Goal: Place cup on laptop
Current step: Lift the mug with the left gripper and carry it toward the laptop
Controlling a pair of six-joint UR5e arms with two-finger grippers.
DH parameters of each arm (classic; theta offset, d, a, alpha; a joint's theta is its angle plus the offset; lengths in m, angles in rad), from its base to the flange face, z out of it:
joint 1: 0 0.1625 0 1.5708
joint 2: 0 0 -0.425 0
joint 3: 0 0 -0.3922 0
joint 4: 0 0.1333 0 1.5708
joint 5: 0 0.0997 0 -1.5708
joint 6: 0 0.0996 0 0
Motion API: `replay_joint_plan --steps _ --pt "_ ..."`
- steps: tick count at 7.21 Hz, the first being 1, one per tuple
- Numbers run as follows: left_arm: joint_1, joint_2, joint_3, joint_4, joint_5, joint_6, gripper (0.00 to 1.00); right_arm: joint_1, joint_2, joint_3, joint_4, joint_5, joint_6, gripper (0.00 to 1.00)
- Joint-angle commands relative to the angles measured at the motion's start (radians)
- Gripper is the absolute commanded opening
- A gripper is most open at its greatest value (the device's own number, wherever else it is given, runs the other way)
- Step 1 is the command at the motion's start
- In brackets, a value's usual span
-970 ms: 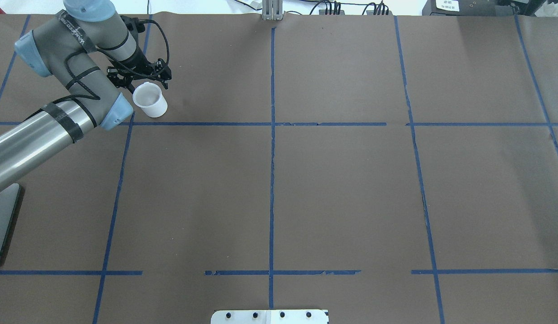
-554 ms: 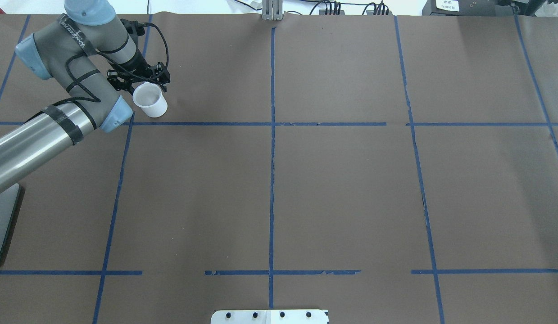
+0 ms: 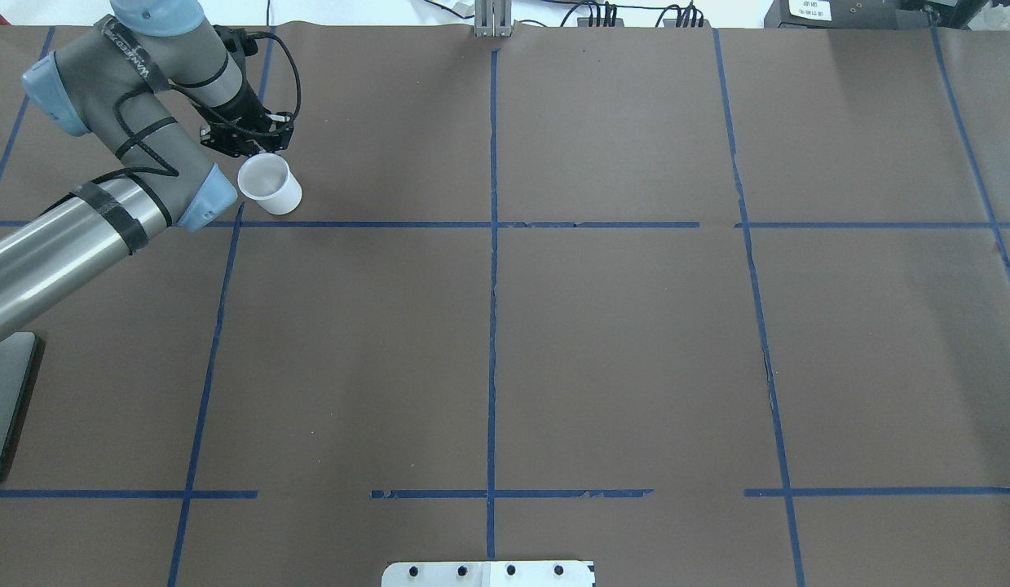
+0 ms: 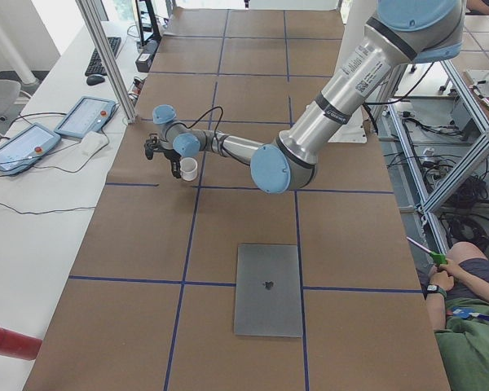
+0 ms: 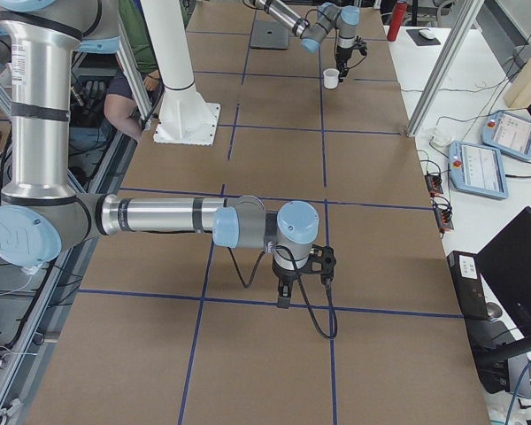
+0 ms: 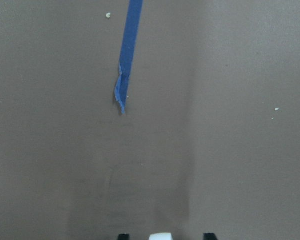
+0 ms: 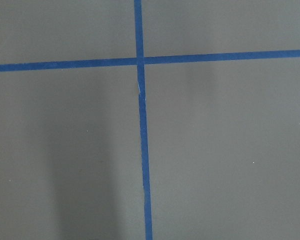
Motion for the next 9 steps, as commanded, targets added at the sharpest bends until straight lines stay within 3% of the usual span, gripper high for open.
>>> replay_joint_plan --steps 1,4,5,7,9 --pt "-0.006 -0.002 -0.001 -0.001 0.0 0.001 0.0 0.0 0.0 0.0 0.0 0.0 0.0 1.0" --pt "-0.078 0.001 -0.026 0.023 -0.035 0.059 0.0 0.0 0.0 0.0 0.0 0.0 0.0 1.0" --pt "-0.115 0.024 -0.082 0.099 -0.066 0.121 0.0 0.0 0.0 0.0 0.0 0.0 0.0 1.0" --pt "-0.17 0.219 -0.385 0.231 -0.065 0.249 0.0 0.0 0.0 0.0 0.0 0.0 0.0 1.0" --pt "-0.201 0.362 -0.595 0.351 -0.063 0.258 0.0 0.0 0.0 0.0 0.0 0.0 0.0 1.0"
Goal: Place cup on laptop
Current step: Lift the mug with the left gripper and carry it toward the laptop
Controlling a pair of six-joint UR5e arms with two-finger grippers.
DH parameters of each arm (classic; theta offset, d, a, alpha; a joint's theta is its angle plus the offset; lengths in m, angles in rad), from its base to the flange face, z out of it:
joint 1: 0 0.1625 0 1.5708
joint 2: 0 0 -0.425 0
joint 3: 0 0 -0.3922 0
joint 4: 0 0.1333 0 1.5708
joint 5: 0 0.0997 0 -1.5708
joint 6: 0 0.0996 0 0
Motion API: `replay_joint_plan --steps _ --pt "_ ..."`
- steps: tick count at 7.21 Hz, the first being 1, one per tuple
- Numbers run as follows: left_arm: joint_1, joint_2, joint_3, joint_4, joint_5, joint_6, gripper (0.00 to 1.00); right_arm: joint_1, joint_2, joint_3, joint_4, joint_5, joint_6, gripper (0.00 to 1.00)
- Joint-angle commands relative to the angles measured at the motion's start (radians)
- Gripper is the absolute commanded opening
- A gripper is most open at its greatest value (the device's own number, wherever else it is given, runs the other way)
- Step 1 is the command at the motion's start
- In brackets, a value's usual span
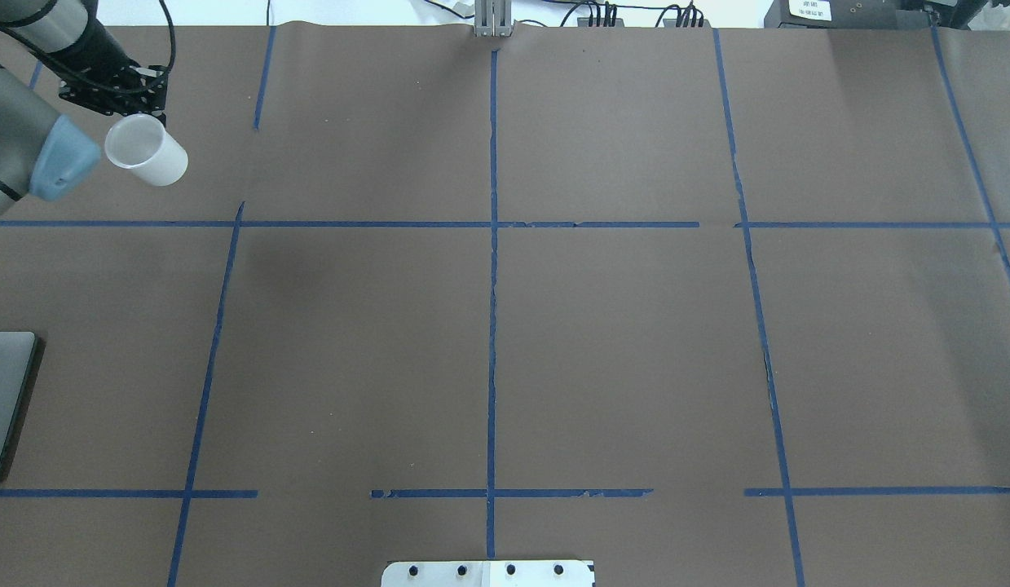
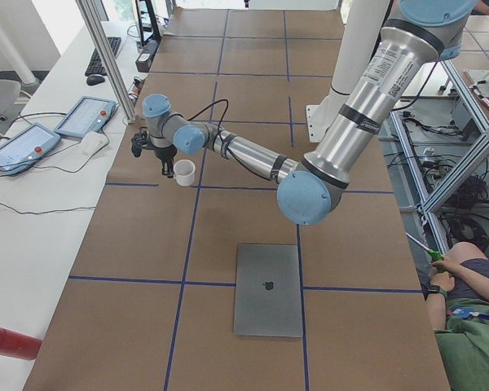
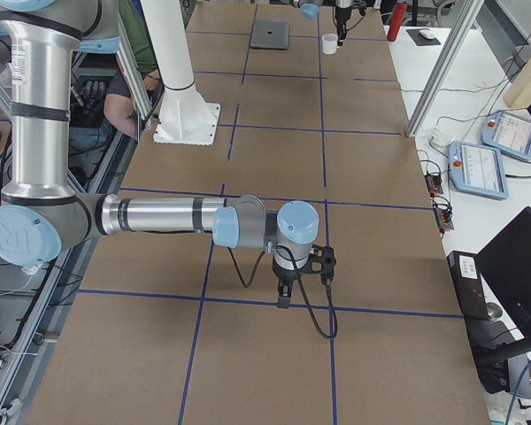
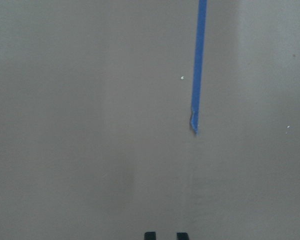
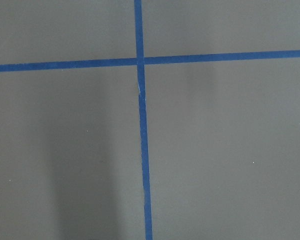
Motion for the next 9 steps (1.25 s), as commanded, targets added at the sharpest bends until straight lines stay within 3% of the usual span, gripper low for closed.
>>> replay_joint_plan --steps 1,3,4,5,6,9 --pt "-0.018 0.216 -0.234 0.072 0.005 0.027 0.0 0.0 0.0 0.0 0.0 0.0 0.0 1.0" --pt "-0.038 0.416 -0.342 0.062 0.004 0.166 0.0 0.0 0.0 0.0 0.0 0.0 0.0 1.0" --pt "-0.047 0.528 -0.359 -0.041 0.005 0.208 0.0 0.0 0.0 0.0 0.0 0.0 0.0 1.0" --pt "-0.054 0.662 -0.338 -0.258 0.005 0.208 0.0 0.0 0.0 0.0 0.0 0.0 0.0 1.0" --pt "-0.055 0.706 -0.28 -0.378 0.001 0.201 0.0 0.0 0.0 0.0 0.0 0.0 0.0 1.0" --pt "-0.055 0.766 -0.109 -0.607 -0.002 0.198 0.0 0.0 0.0 0.0 0.0 0.0 0.0 1.0"
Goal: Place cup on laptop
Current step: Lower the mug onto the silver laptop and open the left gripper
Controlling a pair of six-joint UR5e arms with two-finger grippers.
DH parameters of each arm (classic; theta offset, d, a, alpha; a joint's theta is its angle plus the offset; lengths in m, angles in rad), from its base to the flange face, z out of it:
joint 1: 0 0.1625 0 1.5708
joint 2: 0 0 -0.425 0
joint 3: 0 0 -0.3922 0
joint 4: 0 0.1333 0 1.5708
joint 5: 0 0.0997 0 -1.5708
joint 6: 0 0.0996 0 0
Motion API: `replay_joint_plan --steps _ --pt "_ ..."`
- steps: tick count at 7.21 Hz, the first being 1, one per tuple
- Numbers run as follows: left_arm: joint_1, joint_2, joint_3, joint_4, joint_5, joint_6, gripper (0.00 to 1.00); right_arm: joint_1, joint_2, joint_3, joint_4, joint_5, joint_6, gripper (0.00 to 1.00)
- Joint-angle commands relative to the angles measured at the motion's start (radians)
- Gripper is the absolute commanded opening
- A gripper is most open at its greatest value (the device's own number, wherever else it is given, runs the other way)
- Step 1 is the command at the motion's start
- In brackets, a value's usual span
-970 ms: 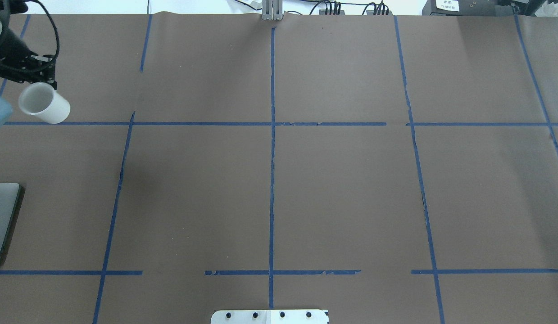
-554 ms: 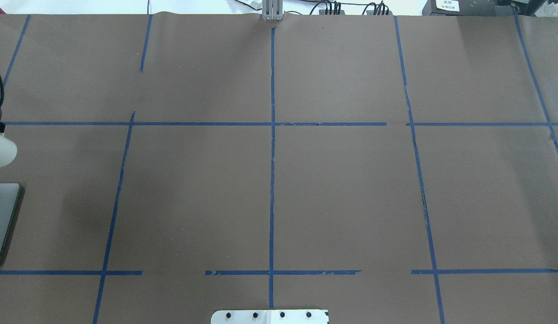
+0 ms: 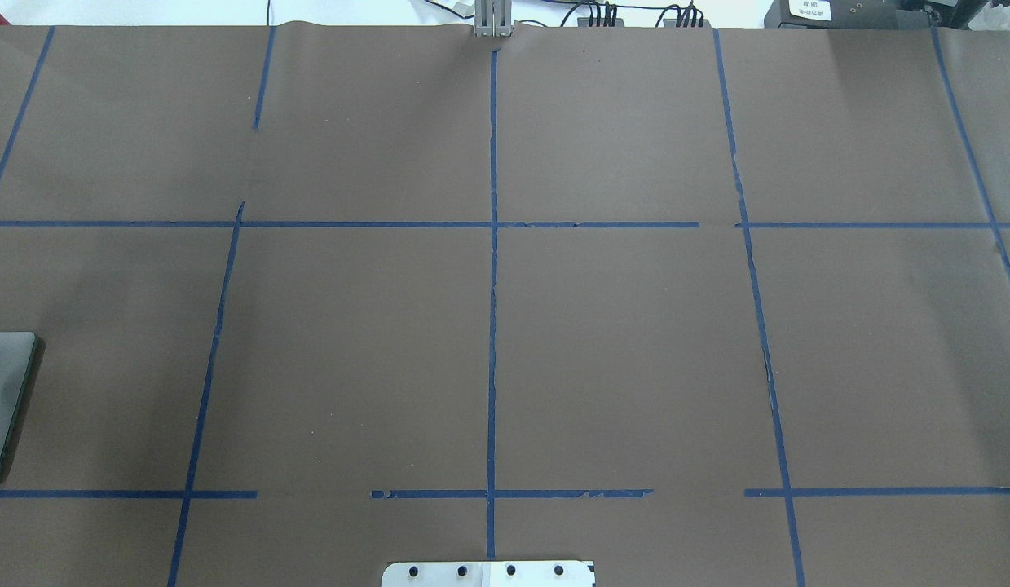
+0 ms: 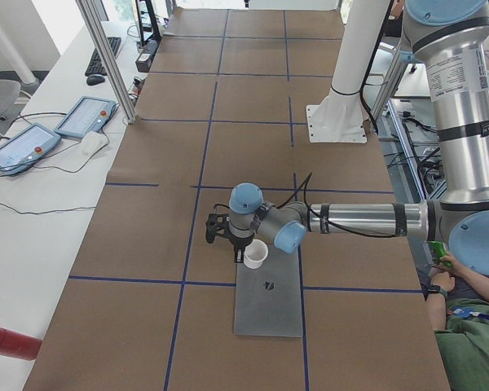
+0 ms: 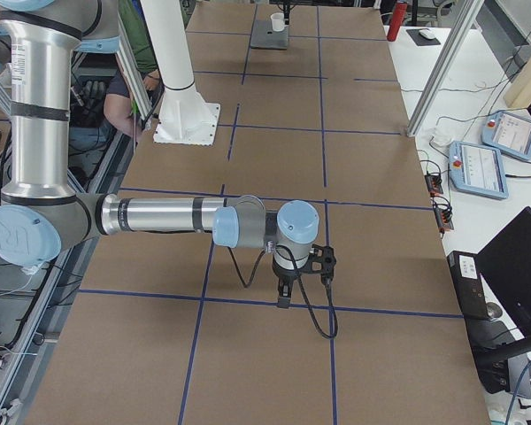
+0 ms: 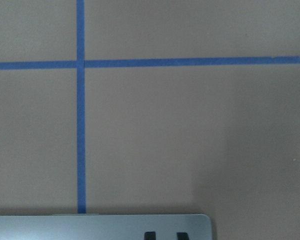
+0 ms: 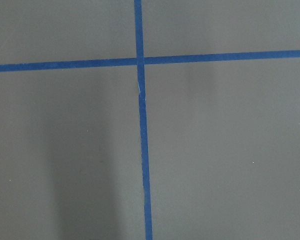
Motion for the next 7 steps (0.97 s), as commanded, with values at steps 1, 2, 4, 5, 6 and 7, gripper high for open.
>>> replay_joint_plan --steps 1,2,4,5,6,7 --pt "0.0 0.018 0.115 -0.13 -0.002 -0.007 0.0 0.0 0.0 0.0 0.0 0.0 0.0 1.0" --pt "0.0 0.019 0.118 -0.13 -0.003 -0.008 0.0 0.0 0.0 0.0 0.0 0.0 0.0 1.0" --pt "0.001 0.015 0.148 -0.13 -0.003 -0.005 0.0 0.0 0.0 0.0 0.0 0.0 0.0 1.0" --pt "0.003 0.015 0.153 -0.13 -0.003 -0.004 0.0 0.0 0.0 0.0 0.0 0.0 0.0 1.0" --pt "0.004 0.013 0.155 -0.129 -0.005 0.003 0.49 0.0 0.0 0.0 0.0 0.0 0.0 1.0" --pt "0.003 0.013 0.15 -0.13 -0.005 0.003 0.99 0.0 0.0 0.0 0.0 0.0 0.0 1.0"
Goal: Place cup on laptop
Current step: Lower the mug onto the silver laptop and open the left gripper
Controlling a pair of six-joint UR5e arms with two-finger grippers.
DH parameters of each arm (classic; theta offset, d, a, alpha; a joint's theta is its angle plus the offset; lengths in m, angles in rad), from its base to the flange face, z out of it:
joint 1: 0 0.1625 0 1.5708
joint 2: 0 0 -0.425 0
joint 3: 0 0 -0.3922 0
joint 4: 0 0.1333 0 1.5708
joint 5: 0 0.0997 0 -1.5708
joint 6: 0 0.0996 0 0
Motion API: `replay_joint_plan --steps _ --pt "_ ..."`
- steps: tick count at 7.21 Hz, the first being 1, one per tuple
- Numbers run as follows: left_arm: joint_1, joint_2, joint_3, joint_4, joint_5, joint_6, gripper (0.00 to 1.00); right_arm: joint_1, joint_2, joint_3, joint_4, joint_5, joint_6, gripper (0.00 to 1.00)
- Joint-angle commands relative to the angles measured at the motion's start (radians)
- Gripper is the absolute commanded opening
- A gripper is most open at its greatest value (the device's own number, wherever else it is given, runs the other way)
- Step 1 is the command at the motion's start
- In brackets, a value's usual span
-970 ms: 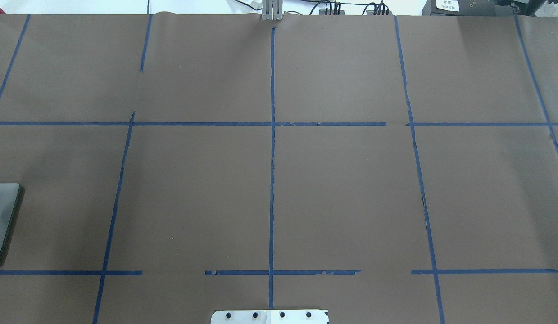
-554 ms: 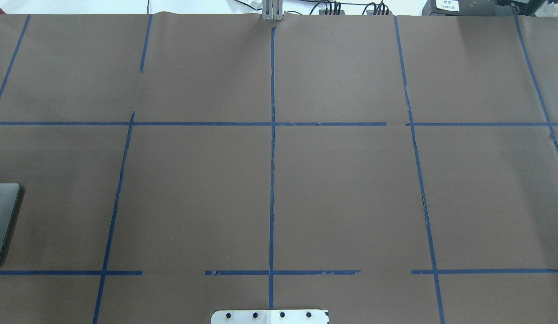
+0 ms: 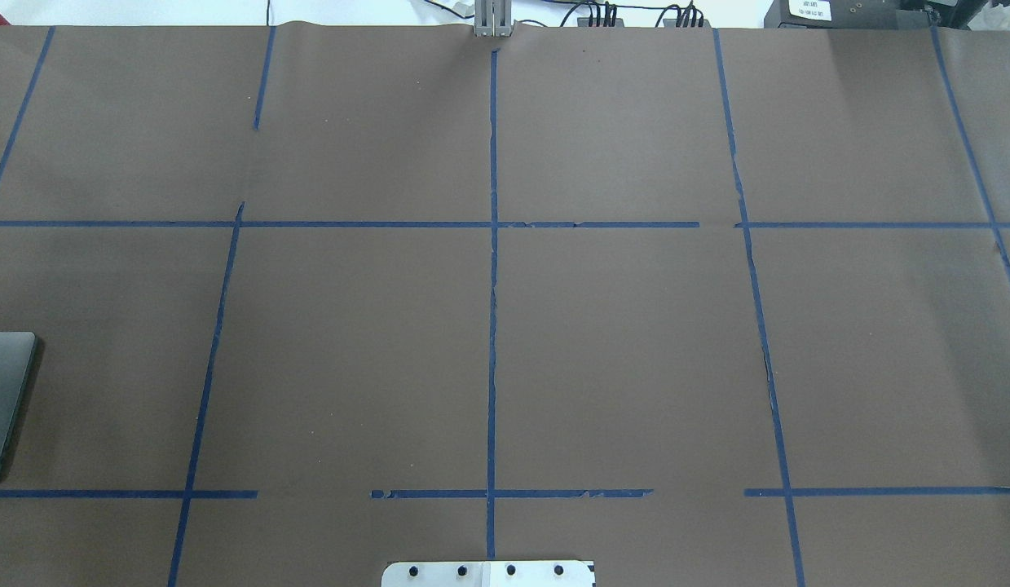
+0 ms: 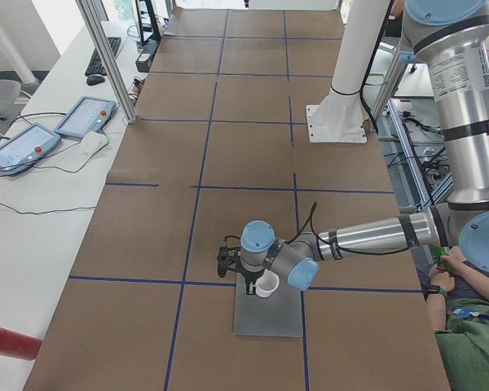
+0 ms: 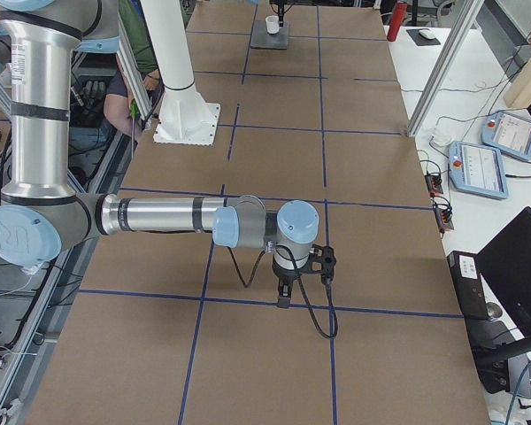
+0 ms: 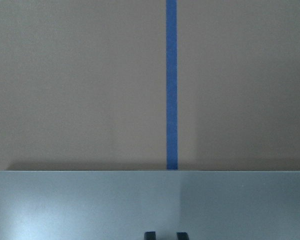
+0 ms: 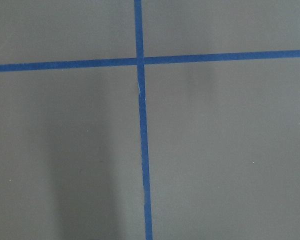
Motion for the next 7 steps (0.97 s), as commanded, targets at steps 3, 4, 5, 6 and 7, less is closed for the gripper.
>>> replay_joint_plan --steps 3,4,5,6,7 --pt "-0.028 -0.012 -0.041 0.016 -0.092 0.022 1.0 0.0 0.0 0.0 0.0 0.0 0.0 1.0" --pt "-0.073 -0.016 -0.049 0.06 -0.094 0.101 1.0 0.0 0.0 0.0 0.0 0.0 0.0 1.0" --pt "-0.116 -0.065 -0.073 0.184 -0.093 0.211 1.0 0.0 0.0 0.0 0.0 0.0 0.0 1.0" --pt "-0.22 -0.131 -0.089 0.312 -0.085 0.338 1.0 0.0 0.0 0.0 0.0 0.0 0.0 1.0" --pt "-0.306 -0.186 -0.107 0.411 -0.082 0.431 1.0 0.0 0.0 0.0 0.0 0.0 0.002 1.0"
